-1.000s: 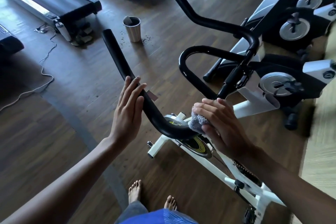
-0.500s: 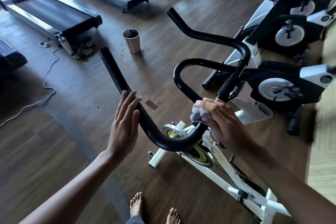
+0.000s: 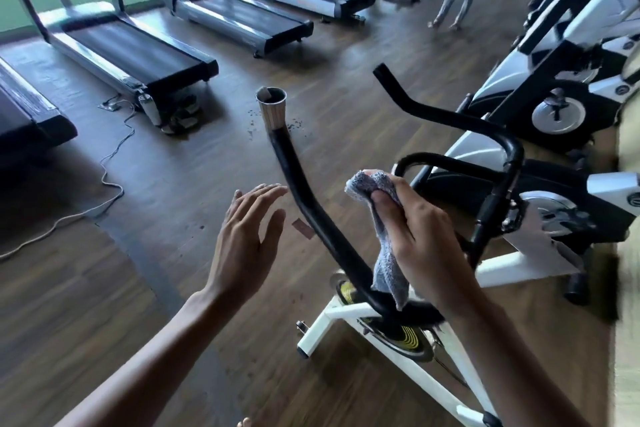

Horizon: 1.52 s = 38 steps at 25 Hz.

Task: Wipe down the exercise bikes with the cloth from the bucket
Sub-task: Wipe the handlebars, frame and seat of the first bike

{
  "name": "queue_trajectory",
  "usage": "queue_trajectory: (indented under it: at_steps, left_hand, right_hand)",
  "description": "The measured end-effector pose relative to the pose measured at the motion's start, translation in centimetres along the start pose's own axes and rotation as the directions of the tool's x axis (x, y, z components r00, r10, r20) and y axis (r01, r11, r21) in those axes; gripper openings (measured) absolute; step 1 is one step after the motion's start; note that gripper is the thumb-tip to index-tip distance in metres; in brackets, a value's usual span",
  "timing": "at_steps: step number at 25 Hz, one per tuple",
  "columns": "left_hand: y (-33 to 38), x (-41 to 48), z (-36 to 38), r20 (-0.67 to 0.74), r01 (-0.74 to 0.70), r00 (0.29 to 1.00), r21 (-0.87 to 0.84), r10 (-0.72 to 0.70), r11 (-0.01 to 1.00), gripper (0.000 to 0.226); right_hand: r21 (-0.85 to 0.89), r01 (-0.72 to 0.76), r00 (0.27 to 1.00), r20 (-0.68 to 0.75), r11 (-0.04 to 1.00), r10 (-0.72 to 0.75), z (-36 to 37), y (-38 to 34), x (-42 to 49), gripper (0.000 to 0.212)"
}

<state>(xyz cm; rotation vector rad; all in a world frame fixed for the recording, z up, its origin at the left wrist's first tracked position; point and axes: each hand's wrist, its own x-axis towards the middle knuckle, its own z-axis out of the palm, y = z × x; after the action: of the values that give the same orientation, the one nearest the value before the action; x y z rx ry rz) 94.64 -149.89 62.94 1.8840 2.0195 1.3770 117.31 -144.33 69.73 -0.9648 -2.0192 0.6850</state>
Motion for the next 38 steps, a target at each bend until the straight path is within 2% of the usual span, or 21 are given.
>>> queue_trajectory:
  at_steps: [3, 6, 10, 13, 16, 21, 26, 31, 35, 38]
  left_hand:
    - [-3.9, 0.8, -5.0, -0.003, 0.040, 0.999, 0.010, -0.040, 0.999, 0.033]
    - [-8.5, 1.2, -9.6, 0.019, 0.112, 0.993, 0.061, -0.113, 0.992, 0.034]
    - [-14.8, 2.2, -13.2, 0.097, 0.167, 0.979, 0.126, -0.180, 0.978, 0.031]
    - [-18.7, 3.8, -13.8, 0.170, 0.170, 0.965, 0.162, -0.198, 0.972, 0.032]
    - [-22.3, 7.0, -12.7, 0.248, 0.155, 0.949, 0.168, -0.194, 0.974, 0.032]
    - [-28.0, 15.4, -8.1, 0.398, 0.061, 0.910, 0.150, -0.116, 0.987, 0.032]
    - [-32.8, 25.9, -2.6, 0.539, -0.020, 0.842, 0.083, -0.028, 0.996, 0.032]
    - [-33.0, 34.2, 3.2, 0.641, -0.105, 0.758, -0.065, 0.122, 0.992, 0.032]
    - [-30.6, 38.0, 8.9, 0.721, -0.215, 0.617, -0.231, 0.316, 0.949, 0.032]
    - [-27.4, 40.0, 13.8, 0.731, -0.311, 0.447, -0.413, 0.515, 0.856, 0.032]
  right_hand:
    - [0.075, -0.056, 0.998, 0.009, 0.996, 0.056, 6.2, -3.7, 1.5, 0.027]
    - [0.173, -0.143, 0.990, 0.038, 0.974, 0.139, 13.7, -5.7, 2.7, 0.036]
    - [0.205, -0.315, 0.949, 0.045, 0.927, 0.312, 22.3, -5.9, 4.1, 0.043]
    - [0.229, -0.424, 0.903, 0.038, 0.876, 0.428, 26.2, -5.1, 6.0, 0.033]
    - [0.235, -0.473, 0.875, 0.009, 0.849, 0.484, 29.1, -3.3, 9.0, 0.020]
    - [0.253, -0.556, 0.800, -0.092, 0.791, 0.592, 33.4, 2.0, 16.2, 0.021]
    - [0.309, -0.644, 0.675, -0.200, 0.700, 0.710, 36.4, 6.6, 24.4, 0.026]
    - [0.311, -0.649, 0.570, -0.406, 0.694, 0.715, 34.2, 9.1, 29.4, 0.019]
    - [0.386, -0.670, 0.371, -0.566, 0.634, 0.736, 31.5, 10.9, 30.0, 0.019]
    - [0.438, -0.688, 0.166, -0.681, 0.578, 0.713, 30.0, 11.5, 29.9, 0.022]
